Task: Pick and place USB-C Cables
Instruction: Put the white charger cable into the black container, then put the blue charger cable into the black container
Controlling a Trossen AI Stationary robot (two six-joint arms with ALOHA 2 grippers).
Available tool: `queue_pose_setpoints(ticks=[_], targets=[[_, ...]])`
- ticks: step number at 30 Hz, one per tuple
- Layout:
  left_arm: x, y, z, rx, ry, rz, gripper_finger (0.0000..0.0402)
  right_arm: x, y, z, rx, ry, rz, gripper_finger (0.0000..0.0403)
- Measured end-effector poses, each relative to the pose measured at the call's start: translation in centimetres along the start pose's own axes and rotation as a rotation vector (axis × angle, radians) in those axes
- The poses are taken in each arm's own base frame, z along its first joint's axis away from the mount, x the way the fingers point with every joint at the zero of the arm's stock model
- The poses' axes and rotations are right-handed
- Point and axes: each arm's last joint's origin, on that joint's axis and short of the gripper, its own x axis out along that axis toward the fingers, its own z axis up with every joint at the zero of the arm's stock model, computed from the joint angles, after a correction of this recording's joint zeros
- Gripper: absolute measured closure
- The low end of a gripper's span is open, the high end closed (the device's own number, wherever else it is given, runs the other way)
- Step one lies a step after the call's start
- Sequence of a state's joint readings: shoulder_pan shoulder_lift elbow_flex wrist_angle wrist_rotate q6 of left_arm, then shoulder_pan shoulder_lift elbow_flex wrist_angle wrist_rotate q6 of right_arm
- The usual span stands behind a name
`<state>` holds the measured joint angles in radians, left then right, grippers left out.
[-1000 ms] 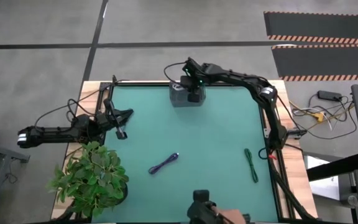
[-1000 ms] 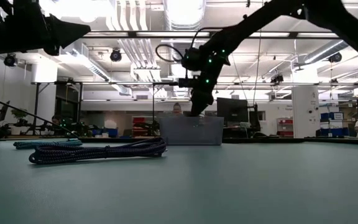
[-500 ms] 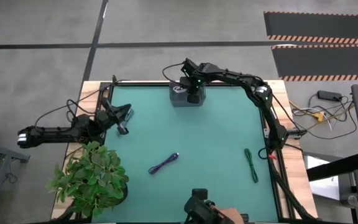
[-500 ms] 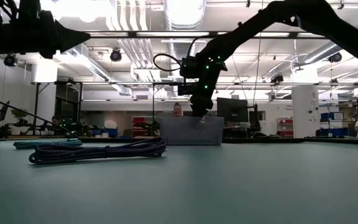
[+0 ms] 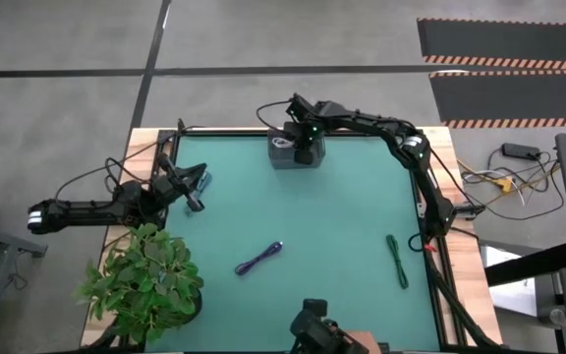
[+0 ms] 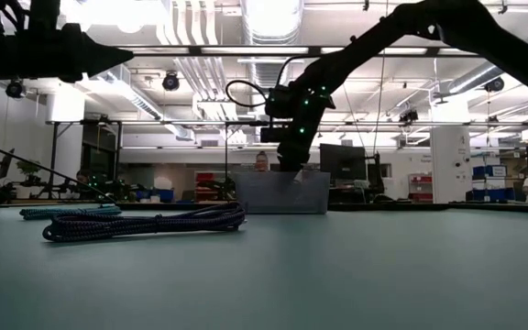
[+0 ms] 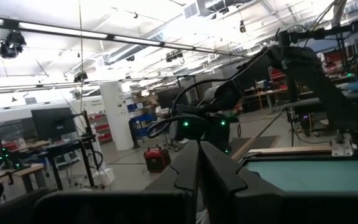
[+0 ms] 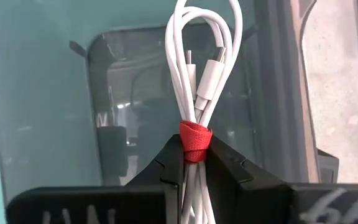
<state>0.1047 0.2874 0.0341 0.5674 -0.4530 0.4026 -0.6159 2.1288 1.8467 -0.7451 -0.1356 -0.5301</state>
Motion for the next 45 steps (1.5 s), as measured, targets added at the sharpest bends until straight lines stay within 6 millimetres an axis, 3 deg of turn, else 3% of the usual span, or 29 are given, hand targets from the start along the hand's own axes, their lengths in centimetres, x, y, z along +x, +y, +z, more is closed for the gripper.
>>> queue_pose_setpoints(ticks=[9, 28, 45], targets=[[-0.01, 0.02, 0.02, -0.056, -0.002, 0.001, 0.0402, 0.97, 0.25, -0.71, 0.007, 0.012, 0.003, 0.0370], [0.00, -0.01, -0.02, -0.110, 0.002, 0.000, 0.0402, 0.97, 0.25, -0.68, 0.032, 0.009, 0.000, 0.0367], [-0.01, 0.02, -0.16, -0.106, 0.019, 0.023, 0.0402, 0.86, -0.04, -0.20, 0.036, -0.039, -0.029, 0.0278]])
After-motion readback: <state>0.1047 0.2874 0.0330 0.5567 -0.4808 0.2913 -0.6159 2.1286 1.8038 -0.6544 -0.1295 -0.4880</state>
